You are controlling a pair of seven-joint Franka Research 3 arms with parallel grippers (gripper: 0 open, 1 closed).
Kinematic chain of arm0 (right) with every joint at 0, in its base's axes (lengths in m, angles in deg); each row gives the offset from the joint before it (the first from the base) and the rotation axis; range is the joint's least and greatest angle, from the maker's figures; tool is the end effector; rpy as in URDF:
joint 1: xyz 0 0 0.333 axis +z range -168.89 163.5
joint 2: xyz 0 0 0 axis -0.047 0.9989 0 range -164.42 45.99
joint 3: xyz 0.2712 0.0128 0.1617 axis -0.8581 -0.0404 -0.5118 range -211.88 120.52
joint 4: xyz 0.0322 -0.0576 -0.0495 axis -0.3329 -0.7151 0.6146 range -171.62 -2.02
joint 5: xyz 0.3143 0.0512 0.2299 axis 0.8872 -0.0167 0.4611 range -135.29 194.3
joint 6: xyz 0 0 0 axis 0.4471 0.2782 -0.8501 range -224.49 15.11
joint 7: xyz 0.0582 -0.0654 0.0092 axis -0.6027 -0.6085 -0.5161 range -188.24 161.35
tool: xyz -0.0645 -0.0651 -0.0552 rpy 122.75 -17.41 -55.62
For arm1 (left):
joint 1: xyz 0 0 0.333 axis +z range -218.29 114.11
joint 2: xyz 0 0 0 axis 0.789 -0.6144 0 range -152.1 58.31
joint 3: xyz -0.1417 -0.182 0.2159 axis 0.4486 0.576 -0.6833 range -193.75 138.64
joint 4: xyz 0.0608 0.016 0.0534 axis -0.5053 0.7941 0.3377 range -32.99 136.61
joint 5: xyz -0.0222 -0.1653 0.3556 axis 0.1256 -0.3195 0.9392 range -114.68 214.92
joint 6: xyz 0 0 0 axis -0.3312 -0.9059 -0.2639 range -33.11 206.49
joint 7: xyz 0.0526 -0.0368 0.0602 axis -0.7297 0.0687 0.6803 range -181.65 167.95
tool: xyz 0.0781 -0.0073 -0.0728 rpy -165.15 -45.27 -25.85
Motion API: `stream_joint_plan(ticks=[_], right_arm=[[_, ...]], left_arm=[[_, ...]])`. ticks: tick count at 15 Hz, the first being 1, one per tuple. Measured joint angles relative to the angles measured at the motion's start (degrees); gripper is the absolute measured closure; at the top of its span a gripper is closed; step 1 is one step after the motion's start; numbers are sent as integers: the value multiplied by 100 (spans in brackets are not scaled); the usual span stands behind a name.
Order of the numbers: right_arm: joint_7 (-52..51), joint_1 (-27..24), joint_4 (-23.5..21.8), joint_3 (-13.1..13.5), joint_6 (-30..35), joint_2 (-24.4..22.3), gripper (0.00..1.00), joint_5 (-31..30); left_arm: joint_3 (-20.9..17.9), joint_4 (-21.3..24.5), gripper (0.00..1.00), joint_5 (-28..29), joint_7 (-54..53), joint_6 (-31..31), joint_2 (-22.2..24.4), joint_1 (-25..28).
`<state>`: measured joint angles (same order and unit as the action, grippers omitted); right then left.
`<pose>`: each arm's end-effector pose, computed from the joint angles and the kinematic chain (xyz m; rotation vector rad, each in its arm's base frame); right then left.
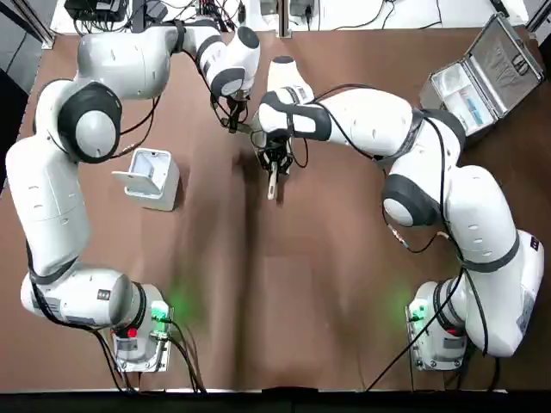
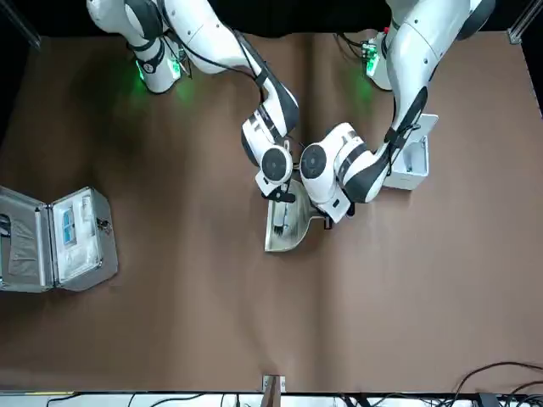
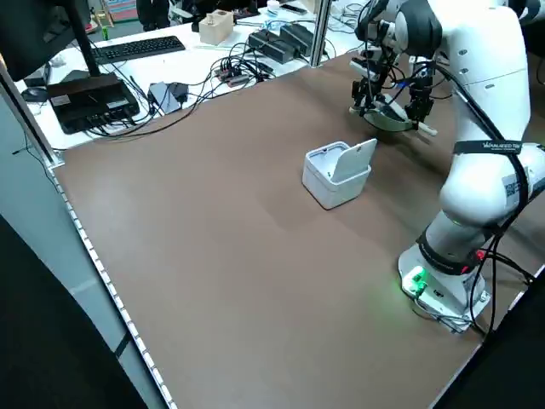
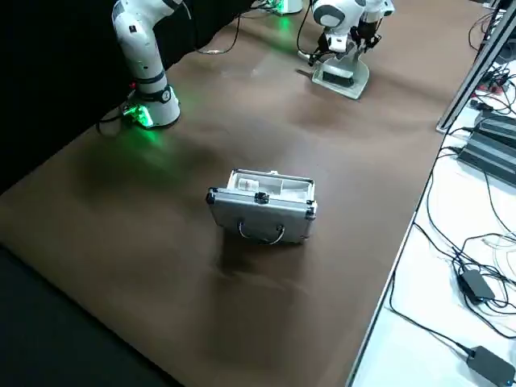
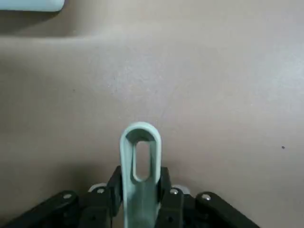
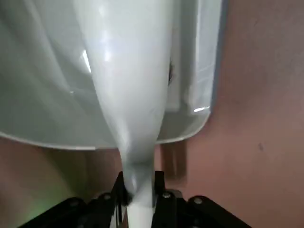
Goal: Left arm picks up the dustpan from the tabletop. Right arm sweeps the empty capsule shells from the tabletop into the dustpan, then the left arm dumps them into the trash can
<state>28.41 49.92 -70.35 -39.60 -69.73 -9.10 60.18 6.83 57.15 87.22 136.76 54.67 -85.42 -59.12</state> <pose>0.4563 0.5575 0.2001 -2.9528 0.2108 0.6802 0.5350 -0.3692 0.2407 -2.1188 -1.9887 -0.2878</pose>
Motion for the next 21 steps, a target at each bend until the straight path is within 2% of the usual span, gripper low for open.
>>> stream_joint_plan(ticks=[11,13,17,21], right_arm=[[-418,-384,194,-61,-22,54,74,949],[-514,-510,241,-182,-21,54,74,976],[-675,-909,359,-601,-13,49,74,979],[-975,-1298,431,-841,399,9,74,982]], left_arm=[[-23,-53,66,0,0,-1,-39,26],[-27,-63,66,0,-12,2,-67,32],[-29,-77,66,0,-108,90,-107,106],[-29,-79,66,0,-201,176,-140,177]])
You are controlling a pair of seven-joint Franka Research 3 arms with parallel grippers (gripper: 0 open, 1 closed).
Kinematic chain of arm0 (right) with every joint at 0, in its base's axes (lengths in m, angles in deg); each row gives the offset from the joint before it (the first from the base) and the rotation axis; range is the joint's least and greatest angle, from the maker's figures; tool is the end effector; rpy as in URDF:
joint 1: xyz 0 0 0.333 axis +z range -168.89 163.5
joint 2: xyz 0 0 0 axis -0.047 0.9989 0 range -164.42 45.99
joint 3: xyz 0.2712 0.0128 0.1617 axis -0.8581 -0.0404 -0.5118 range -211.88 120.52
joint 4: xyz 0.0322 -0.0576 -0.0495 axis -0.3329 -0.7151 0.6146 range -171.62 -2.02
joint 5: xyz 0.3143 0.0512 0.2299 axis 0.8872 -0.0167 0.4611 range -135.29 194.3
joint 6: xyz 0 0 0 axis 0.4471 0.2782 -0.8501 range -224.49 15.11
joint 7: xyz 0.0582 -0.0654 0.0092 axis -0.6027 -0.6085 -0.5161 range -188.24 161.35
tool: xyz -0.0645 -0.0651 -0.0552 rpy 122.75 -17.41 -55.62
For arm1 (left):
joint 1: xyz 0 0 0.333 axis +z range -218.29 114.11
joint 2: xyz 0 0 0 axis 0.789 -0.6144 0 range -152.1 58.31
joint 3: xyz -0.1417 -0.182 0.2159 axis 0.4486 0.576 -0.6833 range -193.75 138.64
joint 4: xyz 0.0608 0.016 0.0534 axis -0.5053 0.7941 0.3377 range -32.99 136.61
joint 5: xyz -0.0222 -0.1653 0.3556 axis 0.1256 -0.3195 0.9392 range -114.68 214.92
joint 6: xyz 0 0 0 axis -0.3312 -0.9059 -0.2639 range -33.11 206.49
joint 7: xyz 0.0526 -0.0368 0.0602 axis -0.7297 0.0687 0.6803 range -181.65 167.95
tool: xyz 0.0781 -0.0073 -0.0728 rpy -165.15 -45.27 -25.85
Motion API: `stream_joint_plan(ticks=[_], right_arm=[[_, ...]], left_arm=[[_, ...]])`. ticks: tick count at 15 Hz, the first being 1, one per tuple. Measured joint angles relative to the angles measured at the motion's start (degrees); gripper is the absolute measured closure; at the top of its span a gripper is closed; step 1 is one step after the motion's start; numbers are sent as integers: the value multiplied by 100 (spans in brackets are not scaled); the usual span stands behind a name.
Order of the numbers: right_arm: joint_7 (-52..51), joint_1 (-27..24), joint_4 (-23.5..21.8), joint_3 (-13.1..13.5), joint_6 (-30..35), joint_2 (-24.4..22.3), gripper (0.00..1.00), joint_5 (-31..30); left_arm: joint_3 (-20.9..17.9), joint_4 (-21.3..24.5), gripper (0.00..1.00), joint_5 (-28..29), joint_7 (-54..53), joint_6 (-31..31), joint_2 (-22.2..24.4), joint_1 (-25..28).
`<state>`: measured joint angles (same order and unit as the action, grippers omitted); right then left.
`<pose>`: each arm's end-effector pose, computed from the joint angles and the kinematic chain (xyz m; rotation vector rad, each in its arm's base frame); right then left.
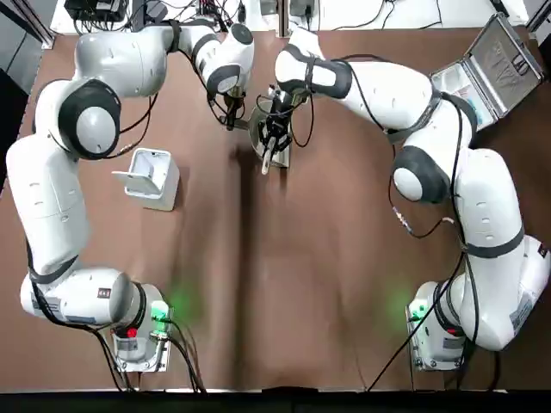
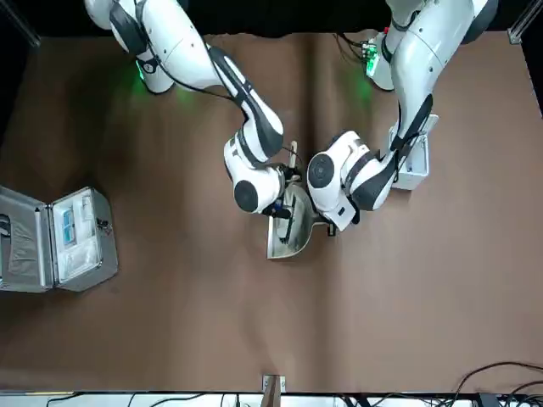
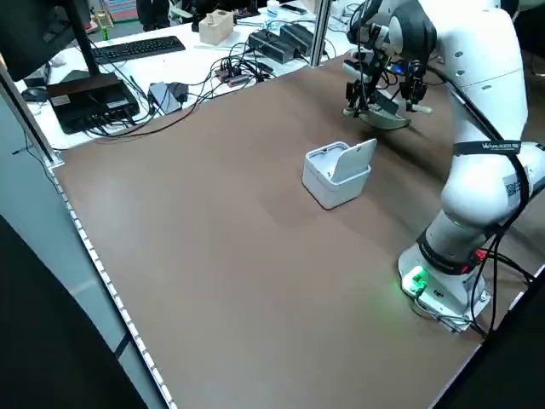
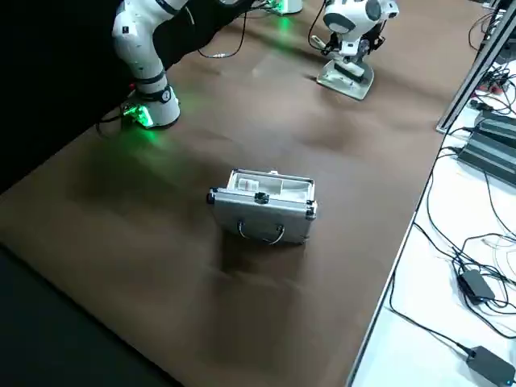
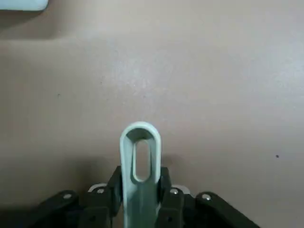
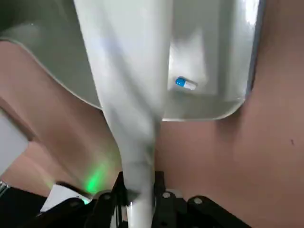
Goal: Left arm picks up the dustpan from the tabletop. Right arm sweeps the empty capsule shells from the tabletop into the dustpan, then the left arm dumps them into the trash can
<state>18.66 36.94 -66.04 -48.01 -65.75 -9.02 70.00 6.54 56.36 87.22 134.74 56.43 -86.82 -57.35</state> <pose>0.5180 0.5238 0.2375 -2.6184 0.1762 0.8332 0.5517 -0.3537 0.2326 -2.1319 -2.0016 -0.2544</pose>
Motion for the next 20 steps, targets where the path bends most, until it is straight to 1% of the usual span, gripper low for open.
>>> stream_joint_plan(ticks=[4,7,9,11,14,17,20], right_arm=[[-107,-255,160,-143,352,-51,74,1],[-98,-293,285,-125,727,-165,74,-33],[-35,-304,389,-17,1077,-325,74,-301],[19,-336,459,82,1394,-548,74,-695],[57,-496,463,262,1777,-1048,74,-1119],[57,-841,385,301,2194,-1458,74,-1519],[55,-1037,288,307,2299,-1627,74,-1854]], left_arm=[[1,-3,66,0,-1,0,-1,0],[1,-5,66,0,-1,1,-1,0],[1,-6,66,0,-1,3,-1,1],[1,-7,66,0,-1,3,-2,1],[0,-9,66,0,-1,12,-4,11],[0,-10,66,0,-4,39,-6,38],[1,-11,66,0,-6,54,-6,51]])
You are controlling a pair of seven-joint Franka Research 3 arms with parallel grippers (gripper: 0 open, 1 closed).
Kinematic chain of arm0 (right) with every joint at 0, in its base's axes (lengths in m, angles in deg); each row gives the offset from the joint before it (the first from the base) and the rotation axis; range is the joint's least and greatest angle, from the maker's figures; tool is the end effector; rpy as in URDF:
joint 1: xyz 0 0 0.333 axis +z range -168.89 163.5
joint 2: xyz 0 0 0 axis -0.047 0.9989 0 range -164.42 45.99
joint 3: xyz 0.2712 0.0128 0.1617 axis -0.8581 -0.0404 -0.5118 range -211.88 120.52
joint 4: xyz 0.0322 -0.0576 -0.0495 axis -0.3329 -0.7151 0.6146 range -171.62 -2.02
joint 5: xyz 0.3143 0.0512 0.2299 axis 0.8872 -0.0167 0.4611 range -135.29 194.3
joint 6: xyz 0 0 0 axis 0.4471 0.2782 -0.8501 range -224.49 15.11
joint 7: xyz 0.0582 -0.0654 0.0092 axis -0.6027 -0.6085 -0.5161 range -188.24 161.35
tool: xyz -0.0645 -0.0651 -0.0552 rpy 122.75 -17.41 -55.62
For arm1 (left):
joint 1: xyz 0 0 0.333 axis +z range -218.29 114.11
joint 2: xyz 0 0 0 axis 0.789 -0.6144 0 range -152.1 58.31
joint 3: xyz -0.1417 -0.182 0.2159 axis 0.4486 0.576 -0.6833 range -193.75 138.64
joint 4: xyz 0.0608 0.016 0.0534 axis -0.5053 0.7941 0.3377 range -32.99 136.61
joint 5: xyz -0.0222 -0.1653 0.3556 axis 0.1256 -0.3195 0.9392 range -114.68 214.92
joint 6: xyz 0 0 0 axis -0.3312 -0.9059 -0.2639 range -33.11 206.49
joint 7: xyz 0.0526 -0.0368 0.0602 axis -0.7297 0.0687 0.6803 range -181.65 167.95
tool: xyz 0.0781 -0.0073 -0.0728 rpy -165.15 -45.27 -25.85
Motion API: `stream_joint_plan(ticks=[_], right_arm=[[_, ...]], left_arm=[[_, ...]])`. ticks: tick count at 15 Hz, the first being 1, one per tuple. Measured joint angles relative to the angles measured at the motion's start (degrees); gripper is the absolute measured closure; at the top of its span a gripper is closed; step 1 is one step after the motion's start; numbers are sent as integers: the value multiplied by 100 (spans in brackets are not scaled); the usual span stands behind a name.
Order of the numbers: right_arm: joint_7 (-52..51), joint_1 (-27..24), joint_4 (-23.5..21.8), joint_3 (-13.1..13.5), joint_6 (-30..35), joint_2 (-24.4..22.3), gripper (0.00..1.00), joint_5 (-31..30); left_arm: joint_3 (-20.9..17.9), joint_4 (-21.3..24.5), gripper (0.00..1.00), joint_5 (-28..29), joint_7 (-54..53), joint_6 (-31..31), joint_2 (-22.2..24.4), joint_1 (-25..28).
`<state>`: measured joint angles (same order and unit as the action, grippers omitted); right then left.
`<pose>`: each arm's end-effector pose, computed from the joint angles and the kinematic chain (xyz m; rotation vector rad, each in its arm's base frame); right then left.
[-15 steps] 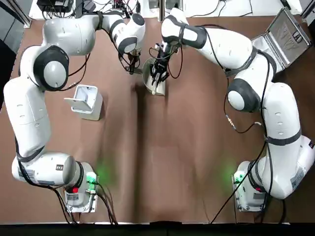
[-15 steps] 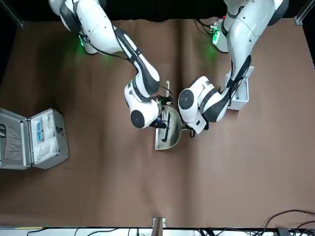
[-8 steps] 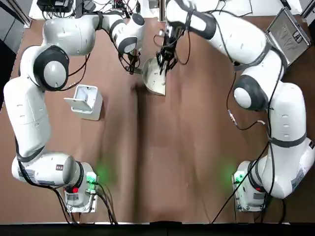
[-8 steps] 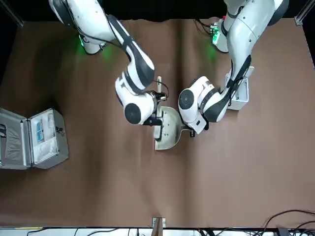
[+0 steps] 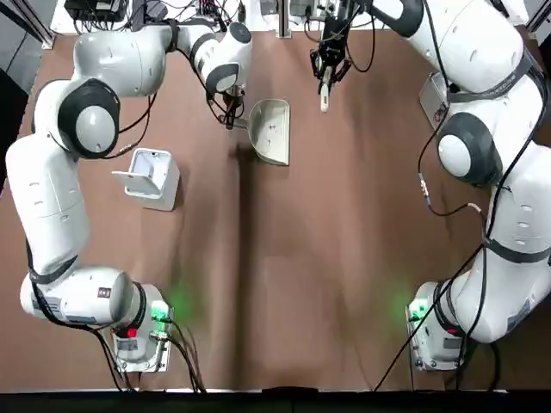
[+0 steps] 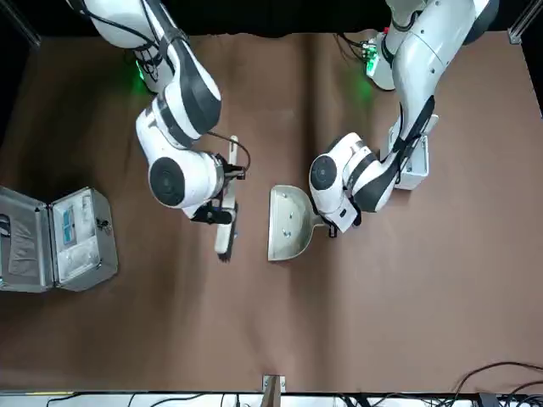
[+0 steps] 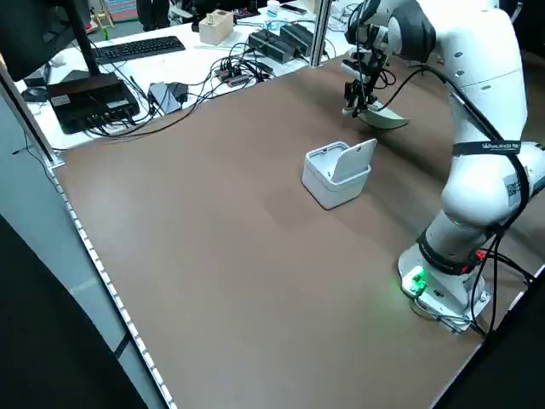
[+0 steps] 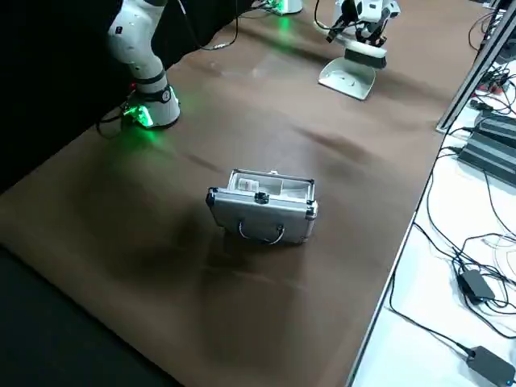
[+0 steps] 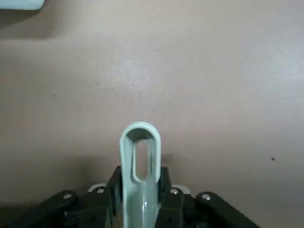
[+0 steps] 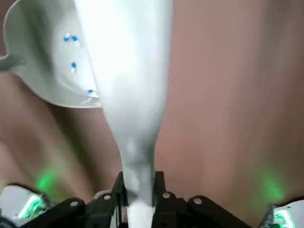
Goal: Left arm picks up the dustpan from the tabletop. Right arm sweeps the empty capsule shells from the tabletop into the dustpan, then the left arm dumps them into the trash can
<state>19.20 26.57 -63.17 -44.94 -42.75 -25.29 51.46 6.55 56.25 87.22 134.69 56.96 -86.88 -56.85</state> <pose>0.5828 0.3689 0.4300 -2.8977 0.1269 0.6958 0.5559 -0.3501 0.2333 -2.1310 -2.0165 -0.2511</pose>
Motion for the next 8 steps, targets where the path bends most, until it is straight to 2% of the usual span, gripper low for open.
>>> stream_joint_plan(ticks=[3,4,8], right_arm=[[1,-91,-225,8,-2,-281,74,-339],[-43,-230,-488,15,-2,-554,74,-477],[-227,-438,-996,15,-174,-859,74,-521]], left_arm=[[0,-1,66,0,0,9,0,8],[1,-3,66,0,0,11,0,8],[3,-7,66,0,0,66,-1,9]])
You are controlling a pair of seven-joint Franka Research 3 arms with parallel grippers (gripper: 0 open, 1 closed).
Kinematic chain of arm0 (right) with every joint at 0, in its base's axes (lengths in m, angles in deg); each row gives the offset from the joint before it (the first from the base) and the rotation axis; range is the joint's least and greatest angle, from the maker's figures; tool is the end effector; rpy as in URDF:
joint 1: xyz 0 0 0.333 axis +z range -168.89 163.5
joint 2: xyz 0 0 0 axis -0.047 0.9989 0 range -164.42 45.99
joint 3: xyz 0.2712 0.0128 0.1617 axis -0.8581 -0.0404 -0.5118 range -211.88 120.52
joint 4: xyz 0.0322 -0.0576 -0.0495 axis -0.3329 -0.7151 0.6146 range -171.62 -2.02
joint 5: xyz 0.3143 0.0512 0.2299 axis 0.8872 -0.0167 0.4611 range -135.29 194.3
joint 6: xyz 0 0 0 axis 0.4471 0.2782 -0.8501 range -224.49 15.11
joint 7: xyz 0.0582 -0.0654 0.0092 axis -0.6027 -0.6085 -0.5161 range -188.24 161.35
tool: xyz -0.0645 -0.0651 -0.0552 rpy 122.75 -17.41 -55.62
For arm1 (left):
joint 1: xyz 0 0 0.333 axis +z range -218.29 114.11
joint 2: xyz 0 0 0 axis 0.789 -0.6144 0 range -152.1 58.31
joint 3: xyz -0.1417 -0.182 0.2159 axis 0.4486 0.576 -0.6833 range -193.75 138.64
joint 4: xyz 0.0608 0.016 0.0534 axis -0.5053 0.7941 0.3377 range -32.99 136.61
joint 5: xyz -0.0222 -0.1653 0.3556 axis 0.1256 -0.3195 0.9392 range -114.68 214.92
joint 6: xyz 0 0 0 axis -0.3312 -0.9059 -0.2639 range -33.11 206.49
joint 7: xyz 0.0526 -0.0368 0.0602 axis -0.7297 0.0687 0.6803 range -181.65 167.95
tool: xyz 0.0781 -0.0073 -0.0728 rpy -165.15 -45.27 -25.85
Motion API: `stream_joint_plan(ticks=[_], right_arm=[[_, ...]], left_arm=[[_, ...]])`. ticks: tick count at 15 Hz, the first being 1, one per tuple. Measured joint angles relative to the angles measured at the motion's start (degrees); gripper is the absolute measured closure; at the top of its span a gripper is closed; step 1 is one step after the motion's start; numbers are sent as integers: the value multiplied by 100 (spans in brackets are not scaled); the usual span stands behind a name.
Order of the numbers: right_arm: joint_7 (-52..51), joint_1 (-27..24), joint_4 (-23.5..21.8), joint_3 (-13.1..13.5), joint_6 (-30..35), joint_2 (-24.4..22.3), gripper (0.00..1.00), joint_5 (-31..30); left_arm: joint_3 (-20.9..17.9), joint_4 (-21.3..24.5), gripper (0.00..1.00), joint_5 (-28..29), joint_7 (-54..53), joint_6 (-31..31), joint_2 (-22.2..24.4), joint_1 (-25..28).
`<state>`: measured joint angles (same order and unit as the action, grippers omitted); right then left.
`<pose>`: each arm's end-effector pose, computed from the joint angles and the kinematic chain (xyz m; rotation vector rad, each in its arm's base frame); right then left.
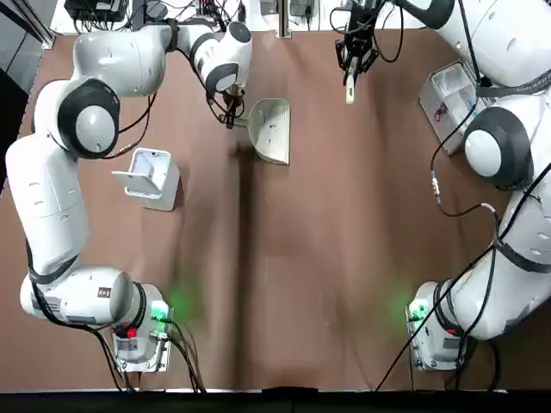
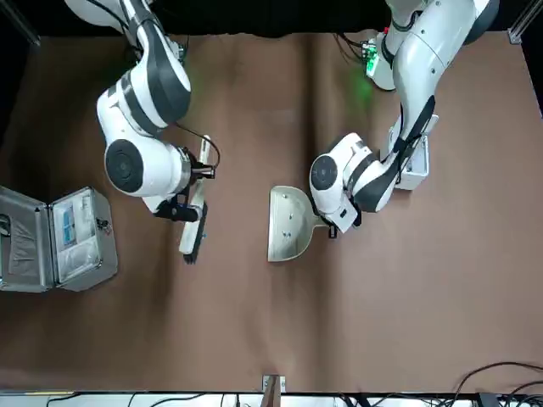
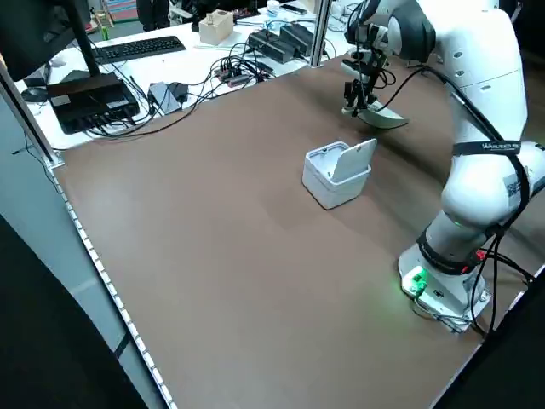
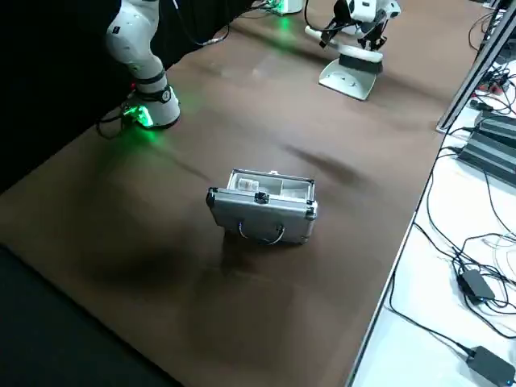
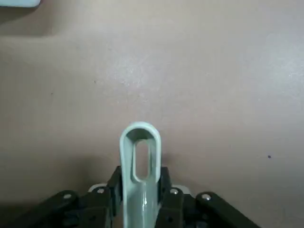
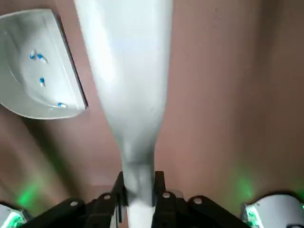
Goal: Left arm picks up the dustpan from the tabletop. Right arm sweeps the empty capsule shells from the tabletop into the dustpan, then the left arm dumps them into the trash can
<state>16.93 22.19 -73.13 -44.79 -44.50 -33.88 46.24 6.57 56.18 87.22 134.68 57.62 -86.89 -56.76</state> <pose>0.5829 0.2974 0.4516 -2.9623 0.1952 0.6230 0.5574 -0.3506 0.2345 -2.1393 -2.0260 -0.2494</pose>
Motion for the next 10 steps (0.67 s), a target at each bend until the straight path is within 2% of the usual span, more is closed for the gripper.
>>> stream_joint_plan(ticks=[3,6,10], right_arm=[[-2,156,-300,-111,-841,10,74,65],[277,770,-480,-159,-1808,130,74,353],[656,1676,-603,-183,-2963,844,74,477]], left_arm=[[6,-2,66,0,0,31,0,-1],[12,-3,66,0,0,43,0,-2],[13,-4,66,0,0,47,-1,-2]])
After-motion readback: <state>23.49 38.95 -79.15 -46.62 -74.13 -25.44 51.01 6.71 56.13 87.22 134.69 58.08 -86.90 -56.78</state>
